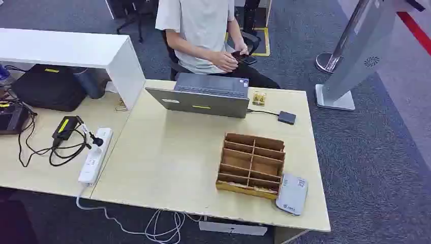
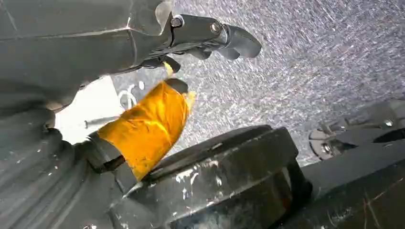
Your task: Pass the card to the sensor for recognition and then transmit it.
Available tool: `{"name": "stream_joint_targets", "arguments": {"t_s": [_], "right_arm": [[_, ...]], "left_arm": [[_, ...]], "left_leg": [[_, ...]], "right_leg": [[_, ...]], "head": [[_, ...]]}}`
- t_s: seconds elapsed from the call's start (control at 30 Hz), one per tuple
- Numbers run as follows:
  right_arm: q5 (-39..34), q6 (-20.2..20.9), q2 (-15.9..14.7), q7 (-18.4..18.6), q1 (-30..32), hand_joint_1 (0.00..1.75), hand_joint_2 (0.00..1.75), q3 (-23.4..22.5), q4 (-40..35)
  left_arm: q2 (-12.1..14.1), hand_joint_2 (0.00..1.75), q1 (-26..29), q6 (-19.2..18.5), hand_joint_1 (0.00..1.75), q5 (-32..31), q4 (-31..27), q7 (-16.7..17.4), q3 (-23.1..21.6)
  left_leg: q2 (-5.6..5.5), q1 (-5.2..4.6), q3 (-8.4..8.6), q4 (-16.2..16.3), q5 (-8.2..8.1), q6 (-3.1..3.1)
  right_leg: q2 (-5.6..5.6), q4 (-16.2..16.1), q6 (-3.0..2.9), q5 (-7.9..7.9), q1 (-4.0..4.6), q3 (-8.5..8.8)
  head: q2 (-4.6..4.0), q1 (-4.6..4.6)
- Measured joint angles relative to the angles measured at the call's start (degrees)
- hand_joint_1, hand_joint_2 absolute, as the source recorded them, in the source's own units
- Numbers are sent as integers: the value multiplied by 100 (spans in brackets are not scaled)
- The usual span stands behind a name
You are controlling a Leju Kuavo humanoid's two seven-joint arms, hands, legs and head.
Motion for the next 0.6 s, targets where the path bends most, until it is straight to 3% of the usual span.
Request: {"name": "stream_joint_targets", "arguments": {"t_s": [0.47,0.6], "right_arm": [[-236,-2016,-245,-939,-10,0,175,-824,0],[-236,-2104,-265,-1003,-10,0,175,-884,0]], "left_arm": [[-118,175,-41,136,0,35,35,-2,516],[-124,175,-44,138,0,52,35,-9,564]], "left_leg": [[-4,-10,-1,1,1,3],[-4,-9,0,0,1,3]], "right_leg": [[0,-1,7,4,-7,-3],[0,0,7,4,-7,-3]], "head": [[0,2],[0,2]]}}
